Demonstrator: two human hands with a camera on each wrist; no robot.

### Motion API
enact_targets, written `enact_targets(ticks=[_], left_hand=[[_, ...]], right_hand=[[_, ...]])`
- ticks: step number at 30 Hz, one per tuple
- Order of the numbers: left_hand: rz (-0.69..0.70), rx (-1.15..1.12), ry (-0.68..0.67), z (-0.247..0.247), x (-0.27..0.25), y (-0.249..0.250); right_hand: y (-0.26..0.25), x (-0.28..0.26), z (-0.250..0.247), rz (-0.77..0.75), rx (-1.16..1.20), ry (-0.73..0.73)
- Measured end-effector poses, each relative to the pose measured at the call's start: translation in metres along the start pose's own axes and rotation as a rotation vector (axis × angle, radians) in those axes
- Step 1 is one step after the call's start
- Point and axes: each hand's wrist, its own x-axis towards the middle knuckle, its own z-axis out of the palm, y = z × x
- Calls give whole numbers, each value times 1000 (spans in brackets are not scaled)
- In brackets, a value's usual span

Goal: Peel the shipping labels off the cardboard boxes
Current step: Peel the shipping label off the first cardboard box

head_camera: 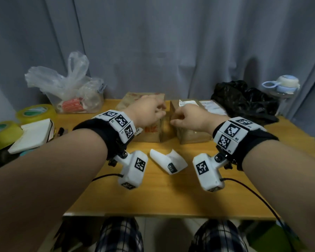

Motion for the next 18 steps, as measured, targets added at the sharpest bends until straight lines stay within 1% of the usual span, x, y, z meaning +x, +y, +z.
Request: enact_targets(ticks=[3,6,7,9,12,14,16,18], left_hand=[[16,-68,-96,14,-19,9],[2,-78,-137,27,-31,12],[-8,-78,-152,31,-33,12],[-28,-95,-177,36,-35,10],[-57,-138,-189,41,-37,11],[-77,-195,-171,41,-37,13],[-100,-301,-144,37,-36,16],[-135,-471,-125,31,-34,17]], right_hand=[[-2,-17,27,45,37,-149],[-4,-27,53,64,8,-315],[-5,-29,60,68,-2,-354],[-6,-31,70,71,0,-378],[-8,-31,77,76,-10,-344],[-9,-30,73,64,10,-270],[-6,-29,63,68,137,-150],[-1,-30,51,90,405,-34]])
